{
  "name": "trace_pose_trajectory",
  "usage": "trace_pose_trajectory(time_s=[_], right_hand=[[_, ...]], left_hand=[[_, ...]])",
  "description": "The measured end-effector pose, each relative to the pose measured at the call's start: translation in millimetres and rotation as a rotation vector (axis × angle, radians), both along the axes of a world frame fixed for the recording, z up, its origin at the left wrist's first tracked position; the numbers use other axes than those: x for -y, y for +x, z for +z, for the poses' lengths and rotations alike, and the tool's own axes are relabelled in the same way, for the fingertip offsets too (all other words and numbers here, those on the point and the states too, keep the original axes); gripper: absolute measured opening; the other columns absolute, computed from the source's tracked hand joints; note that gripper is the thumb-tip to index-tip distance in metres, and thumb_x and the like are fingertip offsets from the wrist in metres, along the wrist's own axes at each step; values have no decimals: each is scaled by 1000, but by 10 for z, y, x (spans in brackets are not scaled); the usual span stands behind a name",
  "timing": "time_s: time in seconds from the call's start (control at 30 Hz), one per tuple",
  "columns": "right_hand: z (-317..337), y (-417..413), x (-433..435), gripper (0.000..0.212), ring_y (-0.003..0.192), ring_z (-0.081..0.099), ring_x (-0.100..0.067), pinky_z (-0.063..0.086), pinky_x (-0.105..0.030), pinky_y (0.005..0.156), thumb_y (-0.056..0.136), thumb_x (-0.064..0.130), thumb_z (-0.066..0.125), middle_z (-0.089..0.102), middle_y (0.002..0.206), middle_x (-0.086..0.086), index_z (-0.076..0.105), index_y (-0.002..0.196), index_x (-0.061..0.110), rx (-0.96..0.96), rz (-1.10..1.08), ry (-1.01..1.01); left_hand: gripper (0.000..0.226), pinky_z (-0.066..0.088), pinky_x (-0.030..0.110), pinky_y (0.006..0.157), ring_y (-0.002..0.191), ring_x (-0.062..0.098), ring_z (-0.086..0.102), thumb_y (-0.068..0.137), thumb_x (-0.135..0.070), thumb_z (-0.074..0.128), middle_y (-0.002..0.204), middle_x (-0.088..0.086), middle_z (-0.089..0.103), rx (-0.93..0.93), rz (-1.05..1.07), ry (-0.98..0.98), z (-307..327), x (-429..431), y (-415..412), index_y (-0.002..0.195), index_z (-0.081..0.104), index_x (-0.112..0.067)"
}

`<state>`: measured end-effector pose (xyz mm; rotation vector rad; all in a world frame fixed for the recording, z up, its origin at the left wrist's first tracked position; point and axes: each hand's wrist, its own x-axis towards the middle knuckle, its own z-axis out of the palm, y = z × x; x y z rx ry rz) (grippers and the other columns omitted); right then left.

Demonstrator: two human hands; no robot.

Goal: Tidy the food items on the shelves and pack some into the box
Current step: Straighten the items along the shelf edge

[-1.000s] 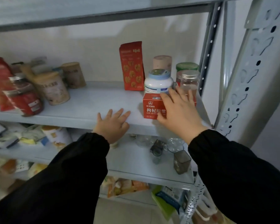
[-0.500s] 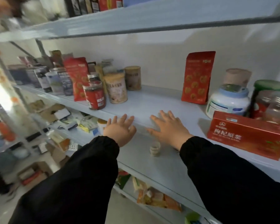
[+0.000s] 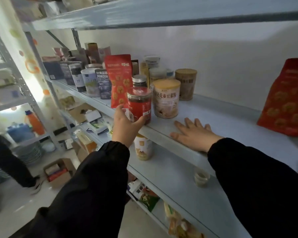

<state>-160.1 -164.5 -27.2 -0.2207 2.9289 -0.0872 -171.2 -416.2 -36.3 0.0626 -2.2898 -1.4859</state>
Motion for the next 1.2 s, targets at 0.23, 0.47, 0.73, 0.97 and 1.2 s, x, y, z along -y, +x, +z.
trace_pose_trajectory(time_s=[0.23, 0.47, 0.73, 0.97, 1.2], right_hand=[[-34, -307, 81, 70, 160, 4, -21, 2, -53, 126, 100, 76, 16, 8, 175, 4, 17, 163, 46, -62, 17, -119], [-158, -360, -51, 72, 141, 44, -13, 24, -53, 123, 89, 82, 18, 58, 143, 13, 66, 126, 44, -203, 38, -457], [-154, -291, -220, 77, 135, 57, -36, 37, -58, 120, 94, 75, 52, 64, 141, -15, 69, 132, 10, -119, -179, -1397], [-8, -77, -811, 99, 139, 48, -52, 39, -72, 110, 81, 76, 69, 52, 149, -29, 49, 152, 10, -138, -134, -1760], [-6, -75, -1052, 68, 116, 71, -17, 52, -53, 108, 79, 63, 80, 74, 126, 6, 62, 138, 34, -457, -366, -1361]], left_hand=[[85, 45, -1, 73, 105, 3, 60, 81, -31, 87, 130, -7, 55, -37, -162, 52, -130, 53, -474, 144, 31, -29], [64, 60, 32, 85, 107, 14, 69, 77, -41, 71, 116, -2, 70, -163, -452, 355, -67, 20, -144, 136, 50, -28], [66, 58, 50, 92, 110, 26, 71, 73, -43, 64, 118, 3, 73, 98, -877, 653, -5, -645, -19, 135, 55, -24], [48, 62, 45, 82, 101, 24, 76, 84, -29, 71, 107, 3, 79, 278, -971, 644, 339, -1541, -301, 130, 57, -22], [53, 63, 42, 86, 94, 15, 77, 81, -37, 75, 113, 3, 74, 224, -883, 356, 231, -2125, -756, 129, 53, -29]])
